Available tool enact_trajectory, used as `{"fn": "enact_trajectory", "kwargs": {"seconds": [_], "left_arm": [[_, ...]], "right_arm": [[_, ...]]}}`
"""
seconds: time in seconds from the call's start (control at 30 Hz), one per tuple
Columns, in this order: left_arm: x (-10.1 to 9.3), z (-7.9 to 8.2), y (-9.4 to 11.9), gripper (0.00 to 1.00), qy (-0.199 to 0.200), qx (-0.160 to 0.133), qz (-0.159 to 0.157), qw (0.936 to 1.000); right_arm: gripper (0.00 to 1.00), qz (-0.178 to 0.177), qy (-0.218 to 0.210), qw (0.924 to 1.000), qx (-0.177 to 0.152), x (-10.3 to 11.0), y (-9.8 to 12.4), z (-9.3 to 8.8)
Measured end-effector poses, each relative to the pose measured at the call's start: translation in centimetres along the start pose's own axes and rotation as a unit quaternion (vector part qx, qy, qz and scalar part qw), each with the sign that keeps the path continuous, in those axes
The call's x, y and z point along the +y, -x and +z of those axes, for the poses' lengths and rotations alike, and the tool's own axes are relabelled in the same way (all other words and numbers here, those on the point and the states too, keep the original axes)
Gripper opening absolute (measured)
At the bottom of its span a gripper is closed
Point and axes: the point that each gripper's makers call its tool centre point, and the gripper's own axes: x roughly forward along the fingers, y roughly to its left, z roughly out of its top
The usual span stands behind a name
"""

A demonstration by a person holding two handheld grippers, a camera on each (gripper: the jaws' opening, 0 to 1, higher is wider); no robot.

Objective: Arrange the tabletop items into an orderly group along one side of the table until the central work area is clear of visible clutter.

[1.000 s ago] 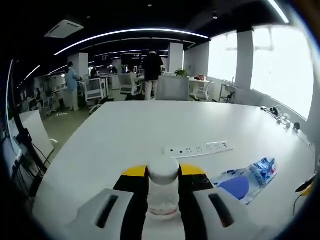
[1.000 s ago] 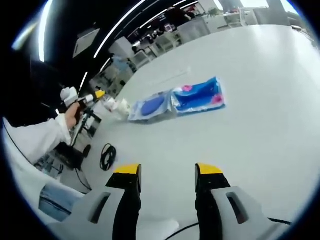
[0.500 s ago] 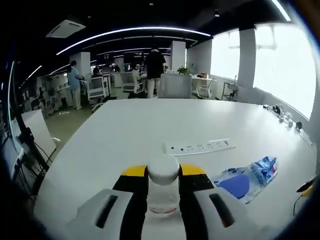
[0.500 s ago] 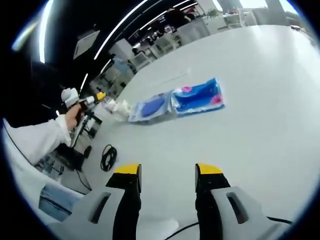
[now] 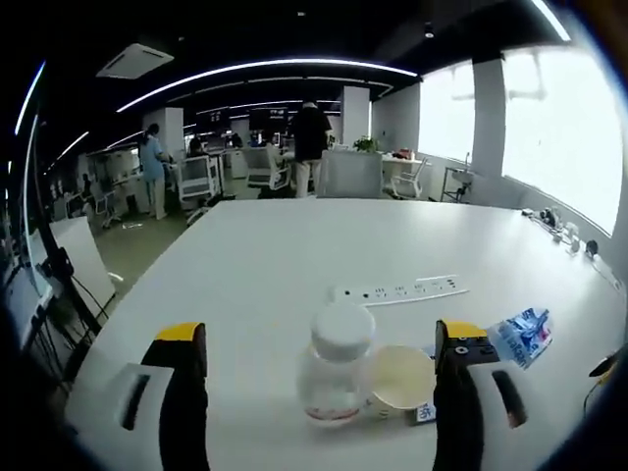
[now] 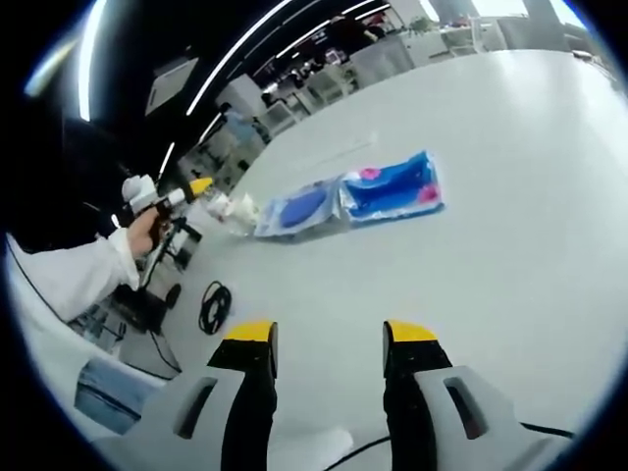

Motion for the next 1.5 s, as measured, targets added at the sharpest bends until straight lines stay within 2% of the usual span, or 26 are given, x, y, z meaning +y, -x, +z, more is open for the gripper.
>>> {"fn": "enact_trajectory", "kwargs": {"seconds": [0.5, 1.2, 1.27, 1.5], "left_arm": [[0.4, -1.8, 1.9, 0.93, 0.023, 0.012, -0.006, 0.9996], [1.7, -8.0, 5.9, 0.88, 0.036, 0.057, 0.007, 0.9977], [1.4, -8.7, 6.4, 0.84, 0.042, 0.063, 0.000, 0.9971], [1.3, -11.7, 7.8, 0.82, 0.050, 0.087, -0.002, 0.9949]], "right_arm": [[0.41, 0.000, 0.000, 1.0000, -0.007, -0.1, 0.6, -0.5], [0.41, 0.003, -0.012, 0.9999, -0.009, 0.0, 1.0, -1.3], [0.41, 0.004, -0.012, 0.9999, -0.009, 0.0, 1.0, -1.3], [0.41, 0.004, -0.012, 0.9999, -0.008, 0.0, 1.0, -1.4]]}}
